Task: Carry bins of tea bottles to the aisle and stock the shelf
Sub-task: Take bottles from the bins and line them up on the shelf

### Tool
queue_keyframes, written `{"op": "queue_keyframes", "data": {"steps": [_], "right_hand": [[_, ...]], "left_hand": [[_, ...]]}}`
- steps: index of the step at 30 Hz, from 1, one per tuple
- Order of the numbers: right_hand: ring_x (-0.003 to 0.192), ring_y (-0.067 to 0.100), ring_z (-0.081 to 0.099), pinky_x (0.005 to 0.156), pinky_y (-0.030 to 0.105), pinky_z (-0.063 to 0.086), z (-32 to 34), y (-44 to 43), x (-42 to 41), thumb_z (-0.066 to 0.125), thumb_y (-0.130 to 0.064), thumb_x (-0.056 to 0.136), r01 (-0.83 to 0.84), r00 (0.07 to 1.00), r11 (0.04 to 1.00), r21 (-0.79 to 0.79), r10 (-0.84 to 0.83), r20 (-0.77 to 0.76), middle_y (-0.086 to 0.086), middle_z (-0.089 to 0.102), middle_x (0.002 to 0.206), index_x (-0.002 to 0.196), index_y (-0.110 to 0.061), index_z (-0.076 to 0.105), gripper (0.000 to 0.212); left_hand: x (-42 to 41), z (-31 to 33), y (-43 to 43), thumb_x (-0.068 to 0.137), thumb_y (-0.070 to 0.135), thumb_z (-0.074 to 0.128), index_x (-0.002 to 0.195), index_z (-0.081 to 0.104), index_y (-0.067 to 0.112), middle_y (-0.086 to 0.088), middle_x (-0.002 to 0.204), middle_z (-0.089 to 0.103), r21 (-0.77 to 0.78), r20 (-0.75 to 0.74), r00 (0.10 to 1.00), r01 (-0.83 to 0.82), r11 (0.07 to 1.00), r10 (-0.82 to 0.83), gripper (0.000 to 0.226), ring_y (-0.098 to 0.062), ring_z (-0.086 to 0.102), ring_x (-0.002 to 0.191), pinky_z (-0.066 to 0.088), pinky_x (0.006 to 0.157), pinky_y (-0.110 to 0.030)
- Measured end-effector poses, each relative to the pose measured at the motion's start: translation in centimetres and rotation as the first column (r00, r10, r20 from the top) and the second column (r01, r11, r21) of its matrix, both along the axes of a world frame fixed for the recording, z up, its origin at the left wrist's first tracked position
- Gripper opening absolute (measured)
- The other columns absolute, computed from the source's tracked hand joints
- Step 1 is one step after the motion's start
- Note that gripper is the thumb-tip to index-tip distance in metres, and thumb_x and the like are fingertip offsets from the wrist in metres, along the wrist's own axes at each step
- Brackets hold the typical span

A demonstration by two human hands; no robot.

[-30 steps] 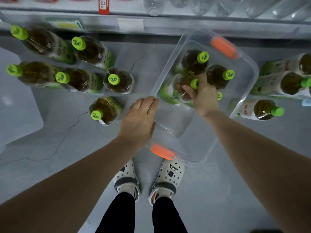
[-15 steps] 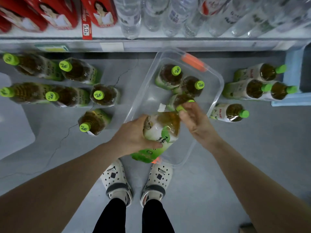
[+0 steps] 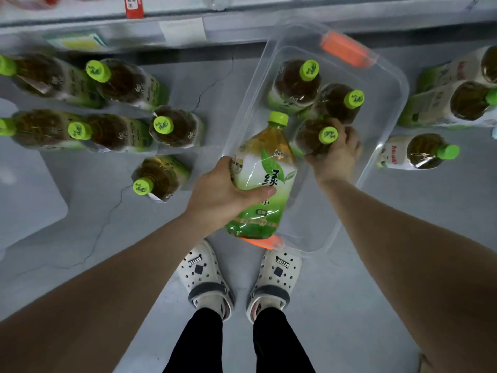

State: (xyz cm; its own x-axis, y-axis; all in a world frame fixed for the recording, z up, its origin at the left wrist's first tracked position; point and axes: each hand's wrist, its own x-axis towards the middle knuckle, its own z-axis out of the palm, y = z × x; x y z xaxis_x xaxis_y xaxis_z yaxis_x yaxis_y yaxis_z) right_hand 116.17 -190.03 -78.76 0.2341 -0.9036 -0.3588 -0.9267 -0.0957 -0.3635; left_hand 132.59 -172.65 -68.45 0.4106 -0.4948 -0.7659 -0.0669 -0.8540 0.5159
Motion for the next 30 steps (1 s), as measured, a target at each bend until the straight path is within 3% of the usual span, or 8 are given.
{"op": "queue_keyframes", "data": {"steps": [5, 9, 14, 16, 19, 22, 24, 30], "right_hand": [[0.124, 0.037, 0.042, 0.106, 0.035, 0.031, -0.6, -1.5, 0.5, 0.084, -0.026, 0.067, -0.072, 0.994, 0.997, 0.02, 0.073, -0.078, 0.006, 0.047, 0.141, 0.145, -0.023, 0.039, 0.09], [0.119, 0.036, 0.05, 0.098, 0.039, 0.044, 2.2, -0.9, 0.5, 0.086, -0.024, 0.062, -0.004, 1.0, 0.994, 0.112, 0.006, -0.01, 0.006, 0.044, 0.138, 0.143, -0.024, 0.039, 0.093], [0.116, 0.03, 0.053, 0.092, 0.032, 0.042, 9.3, 2.0, 0.2, 0.088, -0.028, 0.065, 0.15, 0.982, 0.947, 0.283, -0.175, 0.064, 0.008, 0.044, 0.134, 0.139, -0.019, 0.041, 0.089], [0.114, 0.029, 0.055, 0.094, 0.033, 0.047, 12.6, 3.4, -0.4, 0.089, -0.036, 0.058, 0.205, 0.962, 0.906, 0.37, -0.256, 0.095, 0.007, 0.049, 0.128, 0.134, -0.02, 0.046, 0.089], [0.109, 0.025, 0.06, 0.097, 0.043, 0.051, 18.3, 5.2, -1.2, 0.085, -0.057, 0.041, 0.219, 0.945, 0.865, 0.451, -0.303, 0.123, 0.002, 0.058, 0.121, 0.126, -0.031, 0.049, 0.096], [0.107, 0.023, 0.062, 0.096, 0.043, 0.052, 24.9, 6.4, -1.6, 0.085, -0.059, 0.042, 0.163, 0.946, 0.862, 0.479, -0.275, 0.172, 0.001, 0.059, 0.119, 0.122, -0.035, 0.048, 0.092], [0.105, 0.022, 0.062, 0.096, 0.042, 0.051, 30.4, 7.1, -1.5, 0.085, -0.057, 0.046, 0.118, 0.951, 0.879, 0.463, -0.234, 0.202, 0.0, 0.058, 0.119, 0.121, -0.038, 0.047, 0.086], [0.105, 0.02, 0.064, 0.096, 0.046, 0.051, 46.7, 6.4, 0.0, 0.083, -0.058, 0.05, -0.026, 0.933, 0.944, 0.329, -0.095, 0.347, 0.001, 0.062, 0.12, 0.118, -0.039, 0.048, 0.079]], "left_hand": [[0.1, -0.1, 0.6, 0.061, 0.064, 0.083, 0.112, 0.053, 0.029, 0.014, 0.103, 0.067, 0.005, 0.038, 0.999, -0.013, 1.0, 0.012, 0.069, -0.011, 0.064, 0.097, 0.054, 0.087, -0.034], [0.1, 1.2, 1.0, 0.062, 0.065, 0.082, 0.115, 0.054, 0.025, 0.012, 0.106, 0.068, 0.013, 0.057, 0.998, -0.035, 0.999, 0.034, 0.072, -0.013, 0.064, 0.097, 0.053, 0.087, -0.033], [1.0, 5.6, 2.1, 0.058, 0.072, 0.079, 0.118, 0.054, 0.028, 0.012, 0.111, 0.067, 0.039, 0.015, 0.998, -0.063, 0.997, 0.063, 0.079, -0.014, 0.064, 0.103, 0.05, 0.088, -0.03], [1.4, 8.6, 2.6, 0.053, 0.075, 0.077, 0.117, 0.054, 0.029, 0.015, 0.11, 0.067, 0.022, 0.008, 0.994, -0.105, 0.994, 0.105, 0.082, -0.012, 0.064, 0.102, 0.05, 0.09, -0.031], [1.9, 14.4, 3.3, 0.064, 0.064, 0.082, 0.12, 0.051, 0.029, 0.013, 0.111, 0.064, 0.017, 0.02, 0.987, -0.157, 0.987, 0.157, 0.074, -0.013, 0.061, 0.101, 0.046, 0.089, -0.028], [2.1, 20.6, 4.5, 0.059, 0.067, 0.082, 0.124, 0.05, 0.031, 0.011, 0.114, 0.066, 0.004, 0.035, 0.976, -0.214, 0.977, 0.213, 0.081, -0.018, 0.063, 0.108, 0.049, 0.096, -0.034], [2.1, 25.4, 5.3, 0.059, 0.066, 0.082, 0.122, 0.05, 0.031, 0.01, 0.113, 0.065, -0.022, 0.046, 0.967, -0.25, 0.968, 0.25, 0.079, -0.019, 0.064, 0.108, 0.05, 0.098, -0.037], [2.3, 41.0, 7.6, 0.073, 0.051, 0.082, 0.118, 0.046, 0.029, 0.013, 0.106, 0.057, -0.148, 0.081, 0.945, -0.304, 0.941, 0.318, 0.061, -0.01, 0.055, 0.095, 0.038, 0.081, -0.021]]}}
